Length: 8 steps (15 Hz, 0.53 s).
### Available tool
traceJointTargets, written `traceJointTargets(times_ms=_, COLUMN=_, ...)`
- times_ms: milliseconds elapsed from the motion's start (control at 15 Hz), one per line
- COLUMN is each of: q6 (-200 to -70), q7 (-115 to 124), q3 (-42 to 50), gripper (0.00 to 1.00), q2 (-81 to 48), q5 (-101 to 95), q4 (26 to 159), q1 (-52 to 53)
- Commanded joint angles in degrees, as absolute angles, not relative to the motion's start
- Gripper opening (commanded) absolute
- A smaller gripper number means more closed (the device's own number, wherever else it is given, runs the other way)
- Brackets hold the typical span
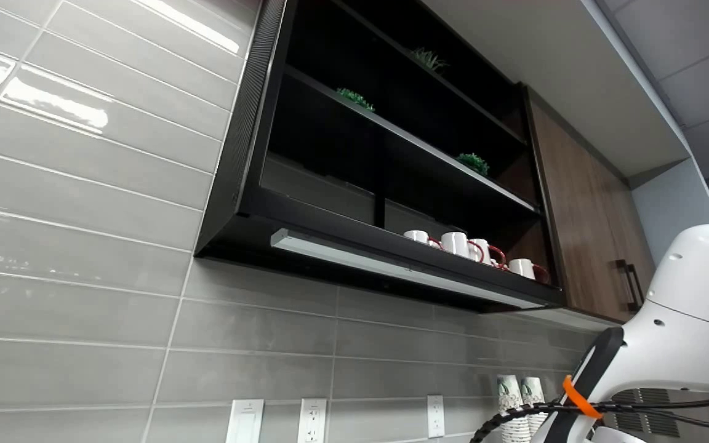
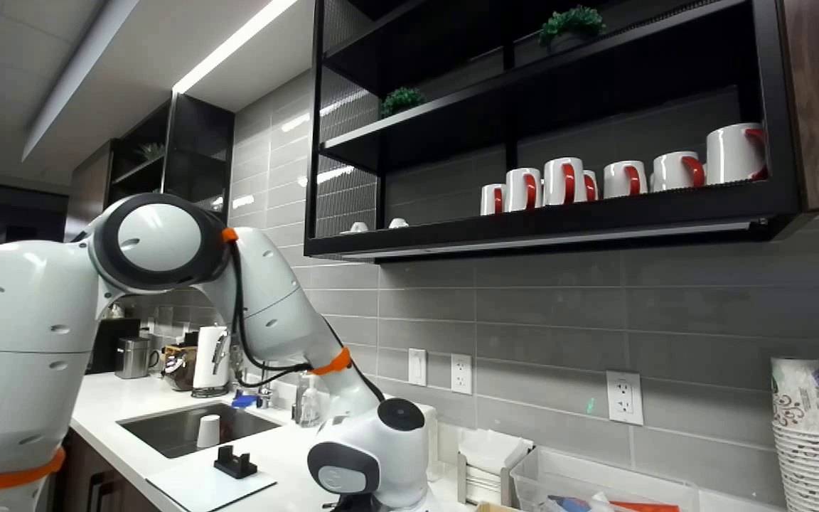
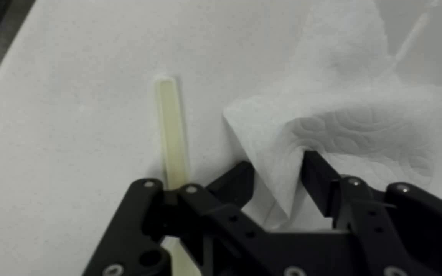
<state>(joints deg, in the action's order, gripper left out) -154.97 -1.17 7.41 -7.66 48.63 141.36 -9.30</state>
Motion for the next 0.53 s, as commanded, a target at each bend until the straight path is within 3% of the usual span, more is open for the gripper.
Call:
traceJointTargets(times_ms=0, q6=-153.5, q7=-4.6, q3=6.4, gripper=0.22, q2=-10.4, q5=52.1, q4=139.6, q1=-9.7)
traceJointTargets(times_ms=200, q6=-153.9, q7=-5.8, q3=6.1, gripper=0.00, q2=-9.9, q5=52.2, q4=139.3, q1=-9.6)
traceJointTargets(times_ms=467, q6=-154.5, q7=-4.9, q3=6.2, gripper=0.02, q2=-8.7, q5=49.6, q4=139.8, q1=-9.2)
